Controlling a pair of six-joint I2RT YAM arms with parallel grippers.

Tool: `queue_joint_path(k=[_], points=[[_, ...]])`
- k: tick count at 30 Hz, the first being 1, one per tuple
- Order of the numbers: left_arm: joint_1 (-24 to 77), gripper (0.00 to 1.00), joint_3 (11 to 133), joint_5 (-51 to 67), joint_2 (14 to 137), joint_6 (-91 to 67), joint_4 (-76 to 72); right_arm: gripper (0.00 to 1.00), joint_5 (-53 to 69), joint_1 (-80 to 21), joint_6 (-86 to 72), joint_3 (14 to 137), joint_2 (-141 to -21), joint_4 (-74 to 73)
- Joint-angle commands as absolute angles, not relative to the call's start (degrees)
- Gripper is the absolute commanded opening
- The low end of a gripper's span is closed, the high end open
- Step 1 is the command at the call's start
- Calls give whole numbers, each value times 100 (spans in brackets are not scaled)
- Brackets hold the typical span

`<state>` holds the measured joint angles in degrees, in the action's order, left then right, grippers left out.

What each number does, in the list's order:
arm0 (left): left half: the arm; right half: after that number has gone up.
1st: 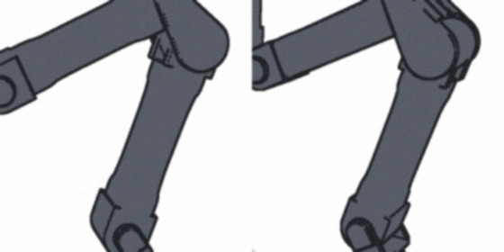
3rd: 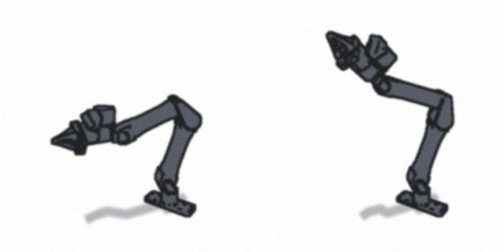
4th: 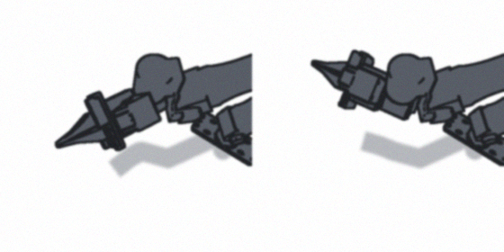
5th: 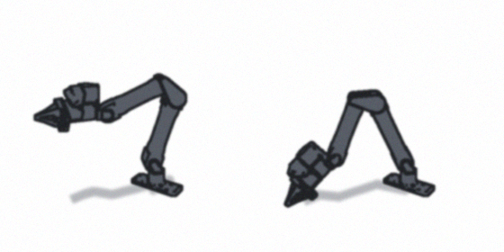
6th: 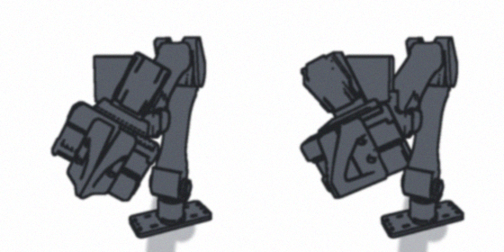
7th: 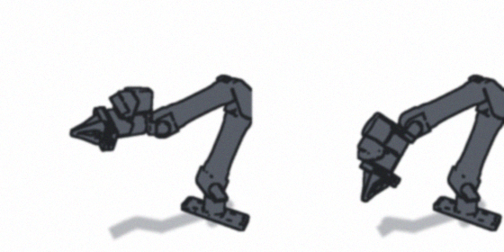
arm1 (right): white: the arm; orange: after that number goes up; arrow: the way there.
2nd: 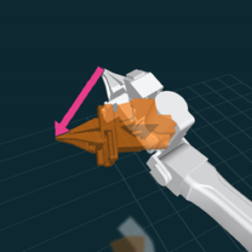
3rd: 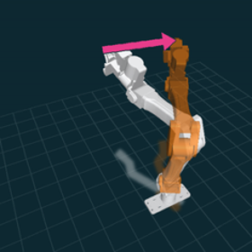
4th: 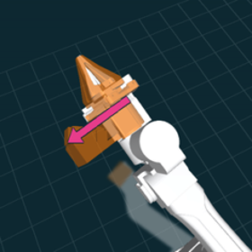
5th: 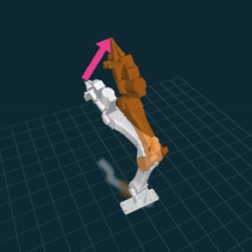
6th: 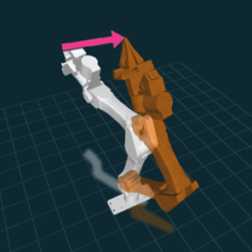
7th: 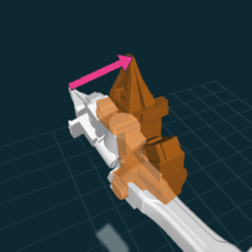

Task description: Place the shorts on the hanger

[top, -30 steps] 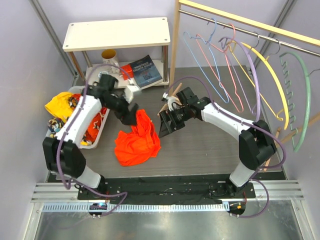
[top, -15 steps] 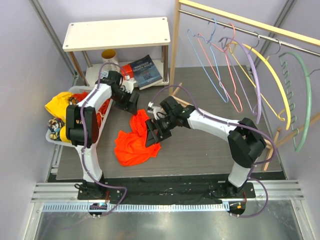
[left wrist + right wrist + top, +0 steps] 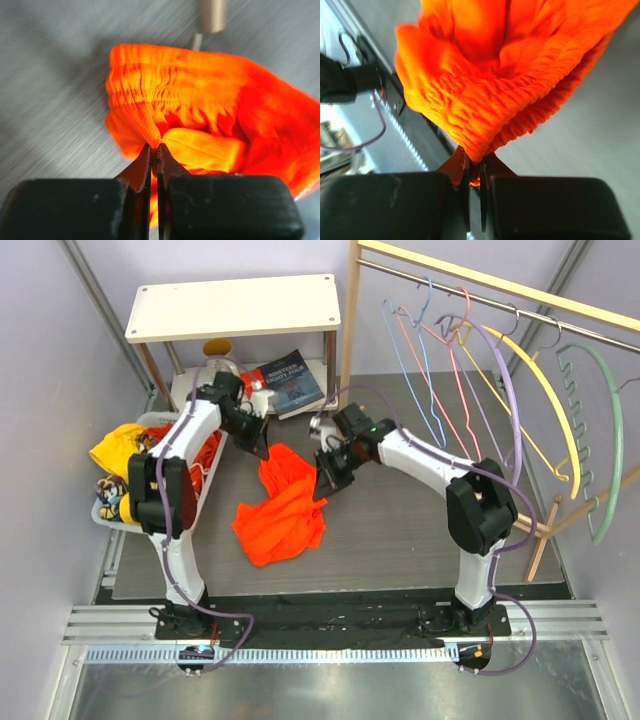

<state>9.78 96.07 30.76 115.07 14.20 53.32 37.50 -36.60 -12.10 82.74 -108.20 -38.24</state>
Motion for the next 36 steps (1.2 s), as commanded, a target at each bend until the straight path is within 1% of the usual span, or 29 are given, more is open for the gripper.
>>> queue_joint_path(k=[1, 4, 7, 8, 9, 10, 11, 12, 13, 14, 15, 16, 17, 18, 19, 20, 22, 24, 25, 27, 28, 30, 31, 33, 36], points=[[739, 0, 10327, 3489, 10170, 1827, 5704, 1, 3218, -3454, -65, 9507, -10635, -4718], [686, 0, 10363, 3656, 9485, 2258, 6011, 1, 2901, -3463, 656, 9947, -10477, -5211], [694, 0, 10073, 3945, 8598, 2767, 6222, 1, 2383, -3454, 1367, 10203, -10258, -5624], [694, 0, 9933, 4077, 8378, 2969, 6318, 1, 2225, -3454, 1528, 10152, -10161, -5686], [703, 0, 9540, 4209, 7924, 3188, 6580, 1, 2145, -3454, 1695, 10073, -10038, -5713], [755, 0, 9301, 4245, 7710, 3652, 6696, 1, 2110, -3463, 1844, 9829, -9828, -5730], [799, 0, 9047, 4184, 7534, 3882, 6819, 1, 2083, -3472, 2150, 9670, -9704, -5757], [861, 0, 8444, 4105, 7167, 4172, 6986, 1, 1996, -3498, 2266, 9477, -9599, -5757], [887, 1, 8133, 3913, 7024, 4462, 7266, 1, 1926, -3524, 2389, 9057, -9511, -5731], [922, 4, 7773, 3781, 6875, 4987, 7399, 1, 1812, -3638, 2652, 8800, -9292, -5687], [958, 10, 7465, 3640, 6751, 5166, 7470, 1, 1550, -3691, 2750, 8546, -9194, -5521], [1019, 31, 6862, 3412, 6524, 5298, 7593, 1, 1399, -3761, 2829, 8030, -9080, -5389], [1063, 43, 6638, 3341, 6434, 5665, 7698, 1, 1250, -3849, 2908, 7781, -8914, -5266], [1211, 57, 6444, 3235, 6338, 5739, 7743, 1, 865, -4050, 3040, 7552, -8834, -4995], [1300, 60, 6260, 3121, 6233, 5704, 7682, 1, 696, -4165, 3076, 7141, -8772, -4844], [1370, 69, 6058, 2990, 6084, 5600, 7499, 1, 555, -4270, 3128, 6963, -8676, -4712], [1441, 71, 5985, 3006, 6021, 5362, 7182, 1, 161, -4552, 3173, 6516, -8587, -4343], [1450, 72, 5977, 3102, 6143, 4908, 6655, 1, 27, -4727, 3147, 6294, -8526, -4070], [1459, 72, 5977, 3155, 6222, 4800, 6514, 1, -261, -4755, 3138, 6128, -8508, -3991], [1590, 74, 5907, 3278, 6503, 4580, 6085, 1, -334, -4772, 3111, 5995, -8455, -3851], [1713, 82, 5819, 3191, 6591, 4431, 5838, 1, -395, -4772, 3103, 5855, -8420, -3789], [2185, 83, 5504, 2911, 6766, 4211, 5015, 1, -536, -4772, 3120, 5696, -8341, -3614], [2354, 83, 5398, 2605, 6828, 4053, 4757, 1, -571, -4772, 3129, 5556, -8254, -3578], [2714, 83, 5195, 2383, 7091, 3938, 4283, 1, -685, -4790, 3129, 5467, -8183, -3455], [2804, 82, 5212, 2224, 7661, 3552, 3596, 1, -773, -4790, 3067, 5475, -8086, -3428]])
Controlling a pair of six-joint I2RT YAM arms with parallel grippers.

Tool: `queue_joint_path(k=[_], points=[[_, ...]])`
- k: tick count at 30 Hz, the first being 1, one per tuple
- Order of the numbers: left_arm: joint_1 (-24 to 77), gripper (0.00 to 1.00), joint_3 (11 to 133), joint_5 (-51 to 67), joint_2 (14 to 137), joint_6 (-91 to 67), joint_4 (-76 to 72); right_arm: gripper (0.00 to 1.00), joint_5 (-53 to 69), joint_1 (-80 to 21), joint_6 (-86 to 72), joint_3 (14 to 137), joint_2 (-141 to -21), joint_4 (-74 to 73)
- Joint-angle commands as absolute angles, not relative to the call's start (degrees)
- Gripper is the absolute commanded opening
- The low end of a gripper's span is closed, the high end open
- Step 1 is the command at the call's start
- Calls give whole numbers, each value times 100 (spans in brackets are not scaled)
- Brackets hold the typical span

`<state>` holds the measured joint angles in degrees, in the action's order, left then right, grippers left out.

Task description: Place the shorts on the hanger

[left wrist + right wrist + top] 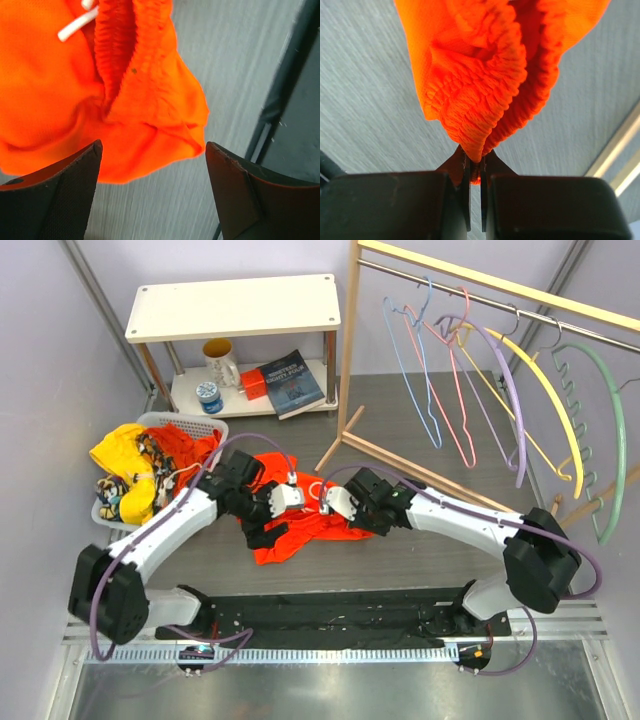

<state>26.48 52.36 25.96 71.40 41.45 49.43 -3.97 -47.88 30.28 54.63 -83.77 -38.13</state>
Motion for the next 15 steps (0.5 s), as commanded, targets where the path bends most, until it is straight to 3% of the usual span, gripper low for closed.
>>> queue_joint_path(k=[1, 7, 8, 9, 11, 13, 15], points=[[2812, 82, 5299, 2058, 7864, 3298, 3386, 1, -773, -4790, 3050, 5493, -8060, -3436], [2795, 76, 5484, 2379, 8709, 2655, 3164, 1, -826, -4781, 3024, 5599, -7972, -3516], [2795, 69, 5537, 2547, 8771, 2611, 3303, 1, -835, -4790, 3015, 5625, -7954, -3516], [2795, 48, 5598, 2688, 8798, 2602, 3453, 1, -878, -4790, 2989, 5686, -7945, -3524], [2725, 19, 5808, 2969, 8667, 2645, 3987, 1, -966, -4790, 2945, 5800, -7937, -3629], [2532, 5, 5993, 3146, 8395, 2715, 4392, 1, -1028, -4773, 2857, 6002, -7902, -3700], [2024, 0, 6388, 3269, 7938, 2751, 4859, 1, -915, -4790, 2821, 6265, -7832, -3893]])
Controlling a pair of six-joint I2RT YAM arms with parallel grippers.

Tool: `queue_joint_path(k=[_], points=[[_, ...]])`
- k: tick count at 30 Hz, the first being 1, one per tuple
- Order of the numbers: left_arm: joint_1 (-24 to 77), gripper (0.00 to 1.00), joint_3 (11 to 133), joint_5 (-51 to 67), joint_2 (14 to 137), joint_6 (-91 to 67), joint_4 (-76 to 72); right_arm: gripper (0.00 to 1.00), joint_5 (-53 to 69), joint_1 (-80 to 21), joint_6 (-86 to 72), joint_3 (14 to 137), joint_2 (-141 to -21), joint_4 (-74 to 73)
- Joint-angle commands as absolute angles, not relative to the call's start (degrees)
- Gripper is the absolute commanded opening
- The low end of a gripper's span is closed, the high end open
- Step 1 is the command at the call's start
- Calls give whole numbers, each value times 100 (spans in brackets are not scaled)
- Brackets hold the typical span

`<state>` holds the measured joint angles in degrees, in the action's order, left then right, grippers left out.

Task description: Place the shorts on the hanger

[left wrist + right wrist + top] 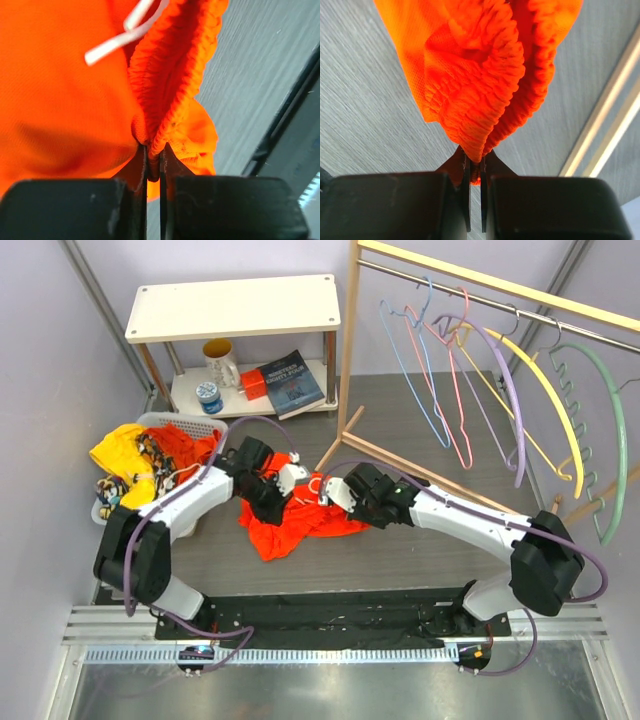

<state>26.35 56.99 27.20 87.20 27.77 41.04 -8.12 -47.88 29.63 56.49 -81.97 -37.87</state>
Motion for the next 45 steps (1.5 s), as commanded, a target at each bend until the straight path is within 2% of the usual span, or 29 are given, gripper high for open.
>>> queue_joint_path(k=[1, 4, 5, 9, 13, 17, 21, 28, 29, 30, 31, 32, 33, 34, 38, 39, 41, 45], points=[[1856, 0, 6555, 3270, 7832, 2751, 4973, 1, -714, -4773, 2821, 6371, -7796, -3981], [1301, 0, 7398, 3261, 7603, 2716, 5422, 1, -353, -4781, 2900, 6889, -7734, -4323], [1266, 0, 7670, 3200, 7594, 2672, 5510, 1, 118, -4790, 2935, 7091, -7743, -4585], [1283, 0, 8961, 3199, 7768, 2216, 5284, 1, 1263, -4842, 3050, 8765, -7953, -5298], [1467, 0, 10246, 3699, 8384, 1618, 5343, 1, 1530, -5483, 3304, 9947, -8279, -5835], [2169, 0, 11231, 3937, 8876, 1442, 5414, 1, 933, -6780, 3760, 10301, -8175, -5565], [2917, 0, 11584, 4340, 9105, 898, 5055, 1, -425, -7705, 4112, 10003, -7981, -4678], [3313, 1, 11181, 5510, 9308, 483, 4773, 10, -1475, -8165, 4078, 9783, -8349, -3938], [3313, 7, 10875, 5598, 9308, 544, 4772, 37, -1624, -8165, 4061, 9513, -8489, -3833], [3305, 17, 10776, 5520, 9351, 736, 4999, 51, -1800, -8156, 4069, 9379, -8560, -3641], [3287, 44, 10723, 5380, 9404, 886, 5236, 66, -2011, -8139, 4069, 9247, -8656, -3578], [3130, 54, 10688, 5231, 9587, 1062, 5856, 80, -2056, -8113, 4017, 9089, -8779, -3560], [2955, 71, 10618, 5230, 9667, 1403, 6071, 83, -2074, -8069, 3947, 9053, -8963, -3620], [2736, 99, 10530, 5308, 9738, 1476, 6221, 86, -1952, -7938, 3720, 9044, -9052, -3699], [823, 100, 9662, 5363, 9774, 1476, 6109, 100, -875, -7209, 3139, 9114, -9167, -4313], [591, 100, 9572, 5292, 9747, 1711, 6222, 99, -574, -7059, 3051, 9132, -9167, -4472], [361, 100, 9327, 5073, 9573, 2169, 6624, 99, 339, -6497, 2953, 9115, -9150, -4867], [413, 100, 8476, 4467, 9010, 2891, 6662, 99, 896, -5740, 2918, 8580, -9105, -5036]])
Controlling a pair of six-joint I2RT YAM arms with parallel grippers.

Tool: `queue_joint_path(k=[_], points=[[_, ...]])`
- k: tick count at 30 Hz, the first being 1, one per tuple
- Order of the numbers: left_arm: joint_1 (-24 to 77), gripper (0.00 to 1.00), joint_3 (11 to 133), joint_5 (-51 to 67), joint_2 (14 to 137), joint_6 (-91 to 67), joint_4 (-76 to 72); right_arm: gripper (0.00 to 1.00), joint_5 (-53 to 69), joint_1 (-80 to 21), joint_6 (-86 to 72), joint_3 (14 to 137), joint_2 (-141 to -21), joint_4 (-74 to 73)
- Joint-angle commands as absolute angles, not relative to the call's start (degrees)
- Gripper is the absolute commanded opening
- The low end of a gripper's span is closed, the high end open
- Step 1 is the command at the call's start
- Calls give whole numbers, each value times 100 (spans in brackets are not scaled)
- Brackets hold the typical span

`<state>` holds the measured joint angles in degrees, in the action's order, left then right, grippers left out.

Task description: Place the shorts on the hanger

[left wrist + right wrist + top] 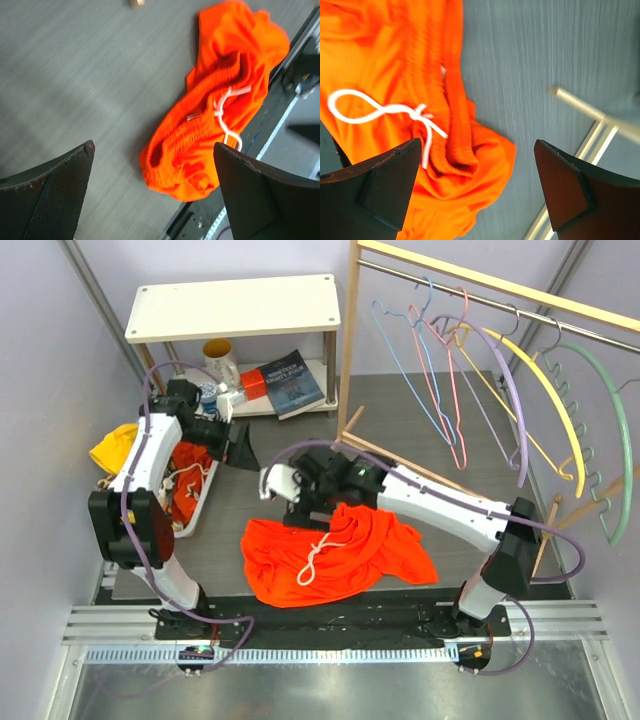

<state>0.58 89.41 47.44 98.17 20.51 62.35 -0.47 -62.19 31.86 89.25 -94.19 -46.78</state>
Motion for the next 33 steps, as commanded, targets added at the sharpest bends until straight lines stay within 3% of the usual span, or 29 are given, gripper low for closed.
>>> queue_joint_path(k=[1, 8, 13, 25, 33], points=[[413, 100, 8281, 4404, 8922, 3013, 6688, 97, 870, -5574, 3040, 8482, -9158, -5045], [554, 99, 6892, 3912, 8684, 3771, 7172, 88, 1117, -4844, 3507, 7928, -9448, -5756], [877, 100, 6189, 3701, 8525, 3701, 6830, 82, 932, -4597, 3340, 7567, -9606, -5433], [1099, 94, 6038, 3604, 8903, 3314, 6329, 74, 2021, -3990, 4166, 8674, -10485, -6345], [1107, 86, 5827, 2638, 8895, 2435, 5222, 69, 2241, -3990, 4192, 8754, -10617, -6434]])
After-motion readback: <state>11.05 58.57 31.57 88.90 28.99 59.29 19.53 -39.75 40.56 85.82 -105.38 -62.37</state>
